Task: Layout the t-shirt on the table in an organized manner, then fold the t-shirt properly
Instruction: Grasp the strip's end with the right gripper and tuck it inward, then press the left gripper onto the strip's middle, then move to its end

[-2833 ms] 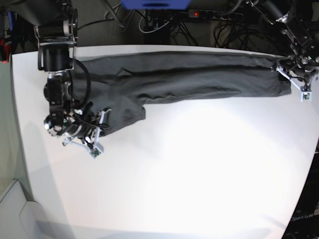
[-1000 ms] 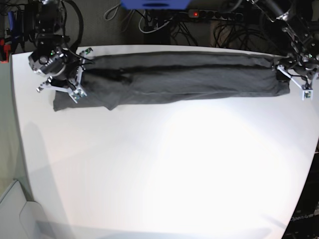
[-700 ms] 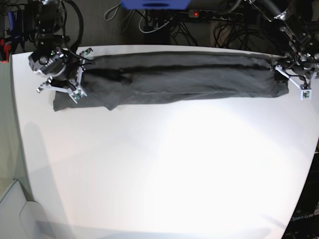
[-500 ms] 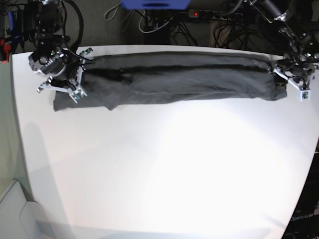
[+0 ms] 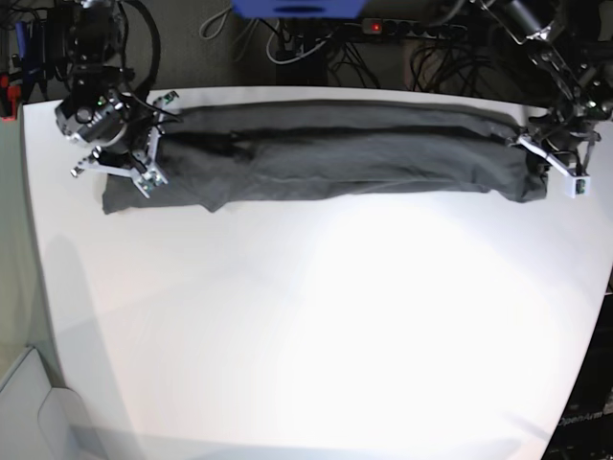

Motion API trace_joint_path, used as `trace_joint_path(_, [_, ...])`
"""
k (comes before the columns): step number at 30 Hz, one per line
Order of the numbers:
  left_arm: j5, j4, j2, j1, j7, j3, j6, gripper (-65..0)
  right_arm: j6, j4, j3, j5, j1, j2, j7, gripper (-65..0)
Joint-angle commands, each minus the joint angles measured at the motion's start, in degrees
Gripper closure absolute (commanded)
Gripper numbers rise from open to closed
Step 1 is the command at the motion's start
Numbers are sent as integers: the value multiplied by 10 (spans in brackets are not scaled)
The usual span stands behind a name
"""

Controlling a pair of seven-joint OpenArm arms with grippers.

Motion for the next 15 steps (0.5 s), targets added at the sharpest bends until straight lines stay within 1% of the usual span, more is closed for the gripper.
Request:
trace_joint_path(1, [31,22,0,9,39,-1,3,-6,-2,9,1,2,3,4,5,-218])
trace_joint_path(3, [31,70,3,8,39,1,3,-4,-2,8,1,2,4,4,5,-218])
trace_joint_path(7, [31,172,36,2,40,2,3,-4,-2,-23,1,2,10,4,10,-218])
trace_joint_path(10, [31,235,51,8,42,42,3,-4,-2,-60,1,2,22,4,11,-218])
trace_joint_path(11, [31,254,57,8,56,58,3,-4,-2,-74,1,2,27,4,11,-218])
trace_joint_path(12, [31,274,63,8,80,73,3,-4,-2,-86,1,2,28,4,15,-218])
trace_joint_path(13, [31,289,69,8,108,85,3,-4,-2,-92,1,2,30,4,26,-218])
trace_joint_path(15, [31,312,85,8,145,110,3,-4,-2,-104,1,2,32,4,42,-218])
